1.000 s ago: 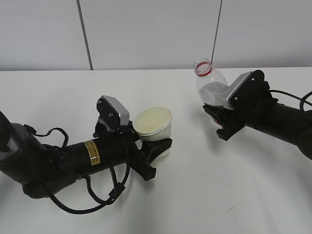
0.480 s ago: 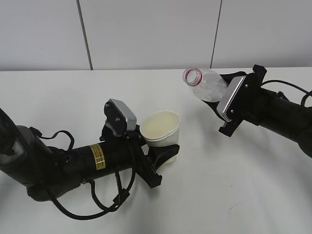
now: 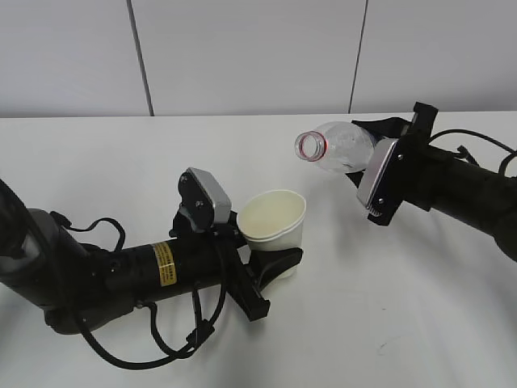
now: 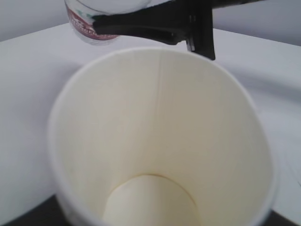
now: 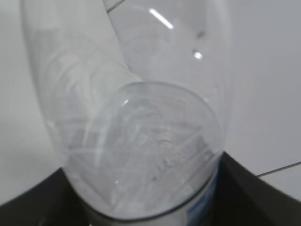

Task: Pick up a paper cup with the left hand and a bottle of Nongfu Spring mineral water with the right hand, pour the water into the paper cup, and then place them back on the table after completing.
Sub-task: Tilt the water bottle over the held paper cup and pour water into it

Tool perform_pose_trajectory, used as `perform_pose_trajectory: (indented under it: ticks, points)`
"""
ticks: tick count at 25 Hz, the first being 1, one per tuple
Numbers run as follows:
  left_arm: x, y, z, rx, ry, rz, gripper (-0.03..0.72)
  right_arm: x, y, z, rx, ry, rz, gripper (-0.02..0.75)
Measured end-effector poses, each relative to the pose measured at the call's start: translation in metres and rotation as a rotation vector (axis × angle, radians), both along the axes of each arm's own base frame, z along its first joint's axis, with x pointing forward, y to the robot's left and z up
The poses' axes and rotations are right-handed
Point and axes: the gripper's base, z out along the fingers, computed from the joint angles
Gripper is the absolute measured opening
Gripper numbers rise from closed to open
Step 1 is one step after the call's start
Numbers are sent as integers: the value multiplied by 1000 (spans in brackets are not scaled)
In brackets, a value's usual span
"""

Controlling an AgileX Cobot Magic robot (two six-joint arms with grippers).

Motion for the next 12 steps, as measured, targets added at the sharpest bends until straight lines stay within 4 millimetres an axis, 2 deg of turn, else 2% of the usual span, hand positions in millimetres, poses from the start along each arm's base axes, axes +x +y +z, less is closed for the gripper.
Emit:
perform_pose_trajectory:
  ticks: [12]
  points:
    - [-3,-1,0,9,-7,-42,365,0,1,3,-179,-139,36,463]
